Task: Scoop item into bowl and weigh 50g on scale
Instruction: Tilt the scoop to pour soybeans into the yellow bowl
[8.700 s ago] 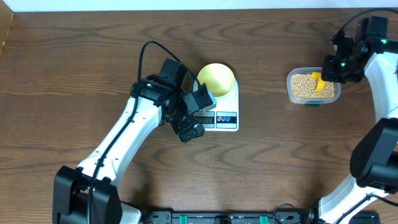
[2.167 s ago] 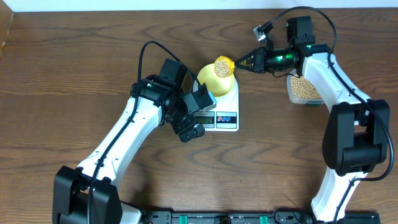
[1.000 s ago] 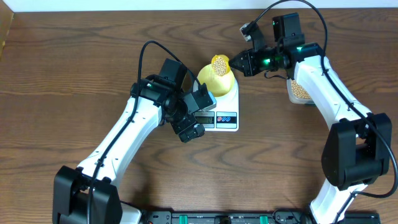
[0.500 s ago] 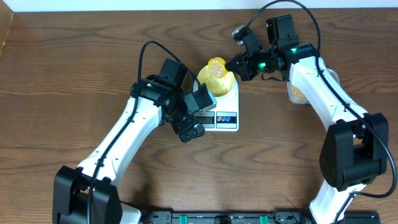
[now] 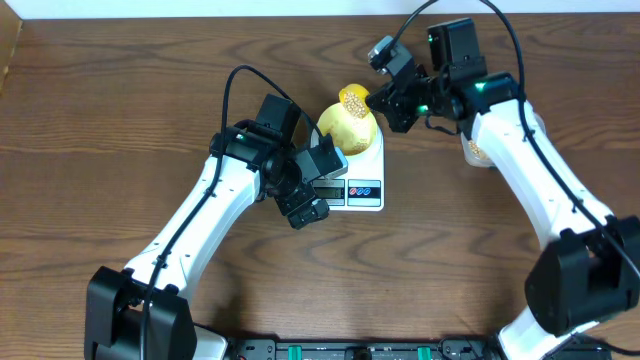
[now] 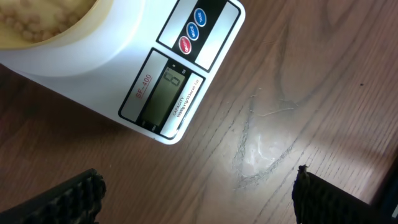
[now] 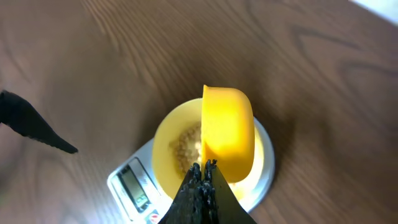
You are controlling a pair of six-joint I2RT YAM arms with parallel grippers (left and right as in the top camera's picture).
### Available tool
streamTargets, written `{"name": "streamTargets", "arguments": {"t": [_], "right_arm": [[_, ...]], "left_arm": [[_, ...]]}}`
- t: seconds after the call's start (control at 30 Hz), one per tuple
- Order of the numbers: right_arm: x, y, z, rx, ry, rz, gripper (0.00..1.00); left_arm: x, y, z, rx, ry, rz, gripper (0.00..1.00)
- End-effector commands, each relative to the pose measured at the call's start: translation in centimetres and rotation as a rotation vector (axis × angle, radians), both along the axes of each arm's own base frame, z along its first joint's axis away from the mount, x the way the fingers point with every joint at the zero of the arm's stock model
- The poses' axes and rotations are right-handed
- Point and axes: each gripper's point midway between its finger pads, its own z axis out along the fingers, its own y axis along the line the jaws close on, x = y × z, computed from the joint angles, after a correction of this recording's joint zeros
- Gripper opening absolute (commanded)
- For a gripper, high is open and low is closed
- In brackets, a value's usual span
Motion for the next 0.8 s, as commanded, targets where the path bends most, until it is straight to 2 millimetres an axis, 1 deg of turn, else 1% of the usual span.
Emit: {"name": "streamTargets", "arguments": {"t": [0.0,0.3,0.77], "right_arm": [[0.22,-0.19,-0.07,-0.128,-0.097,0.011,0.01],[0.14,0.36,-0.5,-0.229,-0.169,0.047,0.01],[0.14,0.68,-0.36,-0.228,-0.183,0.059,0.01]], "left_arm": [[-0.11,0.01,-0.22,-0.004,0.011,-0.005,0.98],[-0.11,0.01,-0.22,-0.004,0.011,-0.004,0.98],[-0.11,0.01,-0.22,-0.004,0.011,-0.004,0.98]]}}
